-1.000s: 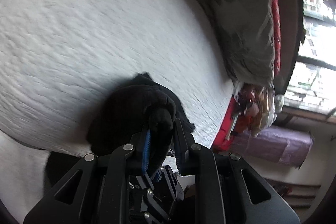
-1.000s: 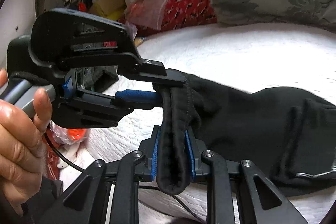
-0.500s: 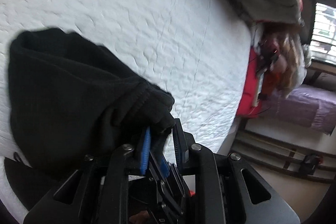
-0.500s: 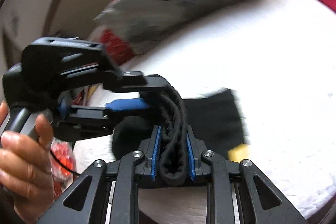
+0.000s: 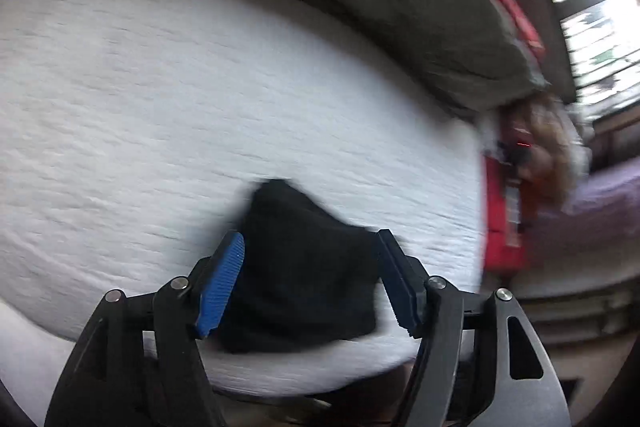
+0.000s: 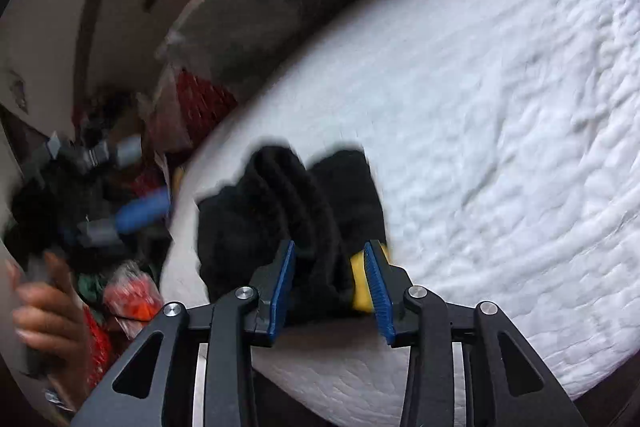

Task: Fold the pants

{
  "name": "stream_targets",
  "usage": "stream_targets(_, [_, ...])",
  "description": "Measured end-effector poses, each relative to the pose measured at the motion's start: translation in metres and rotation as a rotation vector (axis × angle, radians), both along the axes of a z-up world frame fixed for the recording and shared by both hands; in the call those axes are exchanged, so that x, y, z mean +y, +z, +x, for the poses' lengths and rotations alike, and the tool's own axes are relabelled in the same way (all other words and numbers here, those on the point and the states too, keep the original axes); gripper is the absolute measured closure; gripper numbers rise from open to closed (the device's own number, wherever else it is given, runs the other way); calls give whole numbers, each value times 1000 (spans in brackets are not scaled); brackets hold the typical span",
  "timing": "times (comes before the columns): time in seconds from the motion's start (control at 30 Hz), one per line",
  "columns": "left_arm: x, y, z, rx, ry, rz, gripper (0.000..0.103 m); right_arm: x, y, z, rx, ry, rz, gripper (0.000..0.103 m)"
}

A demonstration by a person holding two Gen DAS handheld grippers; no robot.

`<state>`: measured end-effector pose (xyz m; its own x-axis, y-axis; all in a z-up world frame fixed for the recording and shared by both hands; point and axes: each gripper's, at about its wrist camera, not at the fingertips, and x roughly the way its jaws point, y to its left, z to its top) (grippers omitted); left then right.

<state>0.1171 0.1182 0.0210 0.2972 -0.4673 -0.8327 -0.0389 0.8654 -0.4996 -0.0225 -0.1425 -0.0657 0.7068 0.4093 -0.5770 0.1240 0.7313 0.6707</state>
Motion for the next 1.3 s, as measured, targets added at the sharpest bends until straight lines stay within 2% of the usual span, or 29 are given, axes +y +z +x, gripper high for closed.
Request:
stream_targets(0.07, [15,-20,0,58,35,-35,37,3,13,12,-32,24,-34,54])
stream_targets(0.2, [30,-56,7,152,104,-129,37,22,28,38,-73,81,-51,54])
stream_targets(0.3, [26,-67,14,169,125,-184,37,40,31,53,-46,68,-189,54])
stream_targets(0.37, [15,-69,17,169,118,-173,37,44,28,59,-25,22,-247,54])
stream_targets(0.4, [8,-70,21,167,111,-157,39,46,27,60,-8,11,-262,48])
stream_targets(0.43, [3,-68,25,165,96,-131,42,47,21,65,21,11,-263,46])
stream_targets(0.47, [-4,-65,30,157,89,-99,55,46,16,67,25,30,-242,46])
stream_targets(0.53, [-10,-58,36,125,76,-58,60,45,10,75,36,99,-202,78])
stream_targets(0.57, [-13,-57,40,110,76,-46,64,37,10,74,32,100,-165,83])
stream_targets(0.67, [-23,-74,52,158,64,13,64,11,2,71,40,49,-106,84])
stream_targets(0.77, [-17,-70,50,165,60,-15,64,4,-12,71,96,52,-90,84])
stream_targets(0.87, [20,-51,30,117,100,-123,61,5,4,73,105,87,-71,76])
stream_targets(0.93, [54,-39,5,61,155,-177,44,-2,18,71,81,102,-51,71])
stream_targets(0.97, [69,-38,-10,47,186,-192,33,-3,28,72,53,117,-48,65])
stream_targets(1.0, [76,-39,-23,43,198,-203,32,-1,36,75,31,144,-52,56])
stream_targets(1.1, [87,-58,-63,64,183,-267,32,22,62,96,-30,311,-101,50])
stream_targets(1.13, [84,-62,-69,63,170,-260,32,33,66,106,-30,374,-109,49])
stream_targets(1.17, [81,-66,-79,58,151,-215,32,44,67,116,-22,426,-112,48])
stream_targets(1.3, [49,-64,-108,-65,3,67,32,88,64,147,42,605,-165,48])
